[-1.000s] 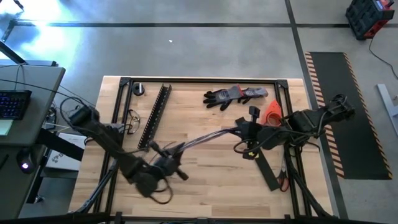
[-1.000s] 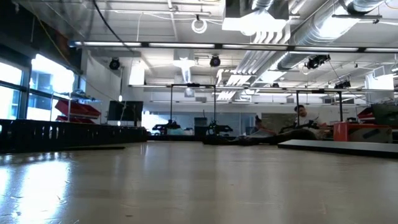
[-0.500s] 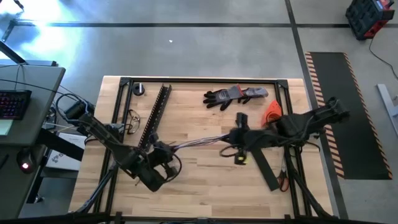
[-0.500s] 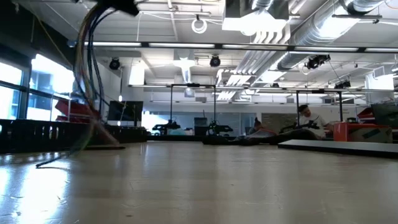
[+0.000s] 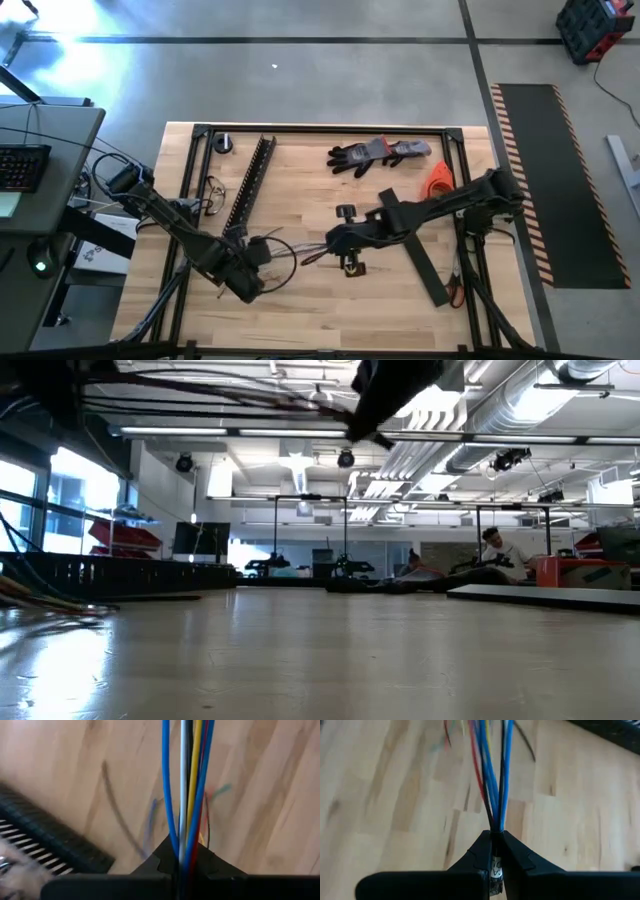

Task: Ziptie cables
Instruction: Prepare the cable wires to the center of the table

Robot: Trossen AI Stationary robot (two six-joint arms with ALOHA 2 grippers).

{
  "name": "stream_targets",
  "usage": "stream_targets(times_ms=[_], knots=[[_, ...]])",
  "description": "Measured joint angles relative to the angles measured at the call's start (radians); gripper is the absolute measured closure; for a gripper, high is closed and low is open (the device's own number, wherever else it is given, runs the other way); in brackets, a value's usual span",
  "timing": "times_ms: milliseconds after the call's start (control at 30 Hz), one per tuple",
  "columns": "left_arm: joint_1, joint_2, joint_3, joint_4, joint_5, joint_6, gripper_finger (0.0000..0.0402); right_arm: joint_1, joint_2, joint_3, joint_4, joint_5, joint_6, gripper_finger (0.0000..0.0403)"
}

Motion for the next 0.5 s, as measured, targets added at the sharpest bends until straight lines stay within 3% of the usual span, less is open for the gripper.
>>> stream_targets(times_ms=[200,367,500], knots=[[0.09,0.021,0.015,0.012,0.014,0.138,0.0401,-0.037,0.019,-0.165,0.09,-0.068,0.022,0.0401],[0.18,0.138,0.015,0.163,0.017,0.352,0.0401,-0.047,-0.038,-0.342,0.077,-0.076,0.141,0.0401],[0.23,0.252,0.015,0.316,0.017,0.495,0.0401,-0.026,-0.103,-0.413,-0.034,-0.078,0.245,0.0401]])
